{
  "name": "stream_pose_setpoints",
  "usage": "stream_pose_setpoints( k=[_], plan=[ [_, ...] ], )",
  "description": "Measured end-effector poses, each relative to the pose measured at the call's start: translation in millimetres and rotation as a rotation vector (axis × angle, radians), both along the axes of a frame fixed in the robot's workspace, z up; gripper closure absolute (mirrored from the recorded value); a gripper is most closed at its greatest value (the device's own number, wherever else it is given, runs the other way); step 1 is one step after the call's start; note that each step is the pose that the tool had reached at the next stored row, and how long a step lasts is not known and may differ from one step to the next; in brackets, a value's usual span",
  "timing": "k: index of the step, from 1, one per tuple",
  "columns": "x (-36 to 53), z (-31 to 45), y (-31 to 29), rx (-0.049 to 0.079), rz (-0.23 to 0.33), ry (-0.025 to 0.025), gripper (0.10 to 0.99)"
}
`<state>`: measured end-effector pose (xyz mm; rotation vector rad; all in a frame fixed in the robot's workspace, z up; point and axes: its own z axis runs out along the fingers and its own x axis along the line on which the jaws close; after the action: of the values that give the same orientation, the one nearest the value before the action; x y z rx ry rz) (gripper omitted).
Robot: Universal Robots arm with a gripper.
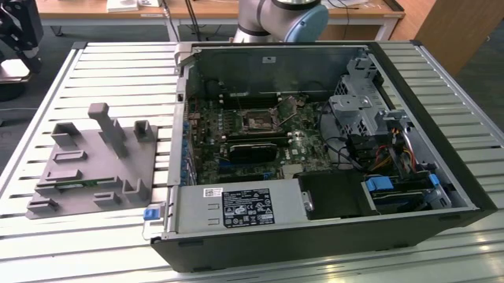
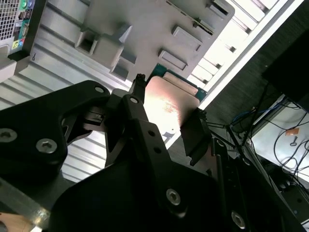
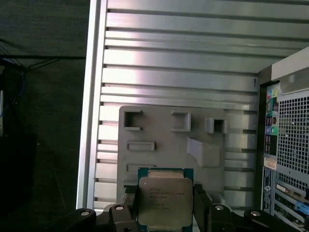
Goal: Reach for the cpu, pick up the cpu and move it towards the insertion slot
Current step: 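Pick up the cpu and move it towards the insertion slot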
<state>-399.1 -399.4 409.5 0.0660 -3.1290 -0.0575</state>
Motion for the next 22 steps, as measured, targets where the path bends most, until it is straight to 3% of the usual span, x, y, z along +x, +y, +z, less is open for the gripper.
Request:
stream_pose_setpoints(
  k=[11, 22],
  plan=[
    [20.7, 1.4, 0.0, 0.0, 0.0, 0.001, 0.541],
    [33.8, 2.1, 0.0, 0.0, 0.0, 0.0013, 0.541]
  ],
)
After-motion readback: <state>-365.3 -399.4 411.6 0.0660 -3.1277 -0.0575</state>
